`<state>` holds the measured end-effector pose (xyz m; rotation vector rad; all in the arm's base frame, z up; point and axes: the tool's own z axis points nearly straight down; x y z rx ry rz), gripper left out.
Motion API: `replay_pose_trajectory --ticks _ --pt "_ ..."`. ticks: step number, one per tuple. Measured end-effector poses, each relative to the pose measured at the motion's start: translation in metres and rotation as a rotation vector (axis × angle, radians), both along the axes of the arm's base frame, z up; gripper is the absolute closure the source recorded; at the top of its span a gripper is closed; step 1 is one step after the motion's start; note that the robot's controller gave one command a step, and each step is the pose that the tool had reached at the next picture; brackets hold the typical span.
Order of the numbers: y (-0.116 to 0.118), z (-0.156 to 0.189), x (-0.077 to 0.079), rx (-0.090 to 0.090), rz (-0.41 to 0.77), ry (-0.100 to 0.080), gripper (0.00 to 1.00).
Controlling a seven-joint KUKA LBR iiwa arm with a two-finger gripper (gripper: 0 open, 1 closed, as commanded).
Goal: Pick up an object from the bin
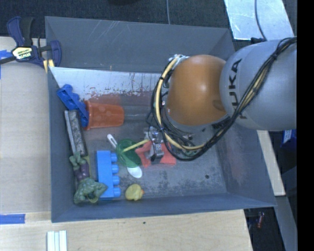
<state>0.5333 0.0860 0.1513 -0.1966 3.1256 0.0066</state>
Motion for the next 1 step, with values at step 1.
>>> replay_pose_trajectory --ticks 1 --pt "-0.0101 0.0728 0.0067 0.001 -0.033 -0.003 1.00"
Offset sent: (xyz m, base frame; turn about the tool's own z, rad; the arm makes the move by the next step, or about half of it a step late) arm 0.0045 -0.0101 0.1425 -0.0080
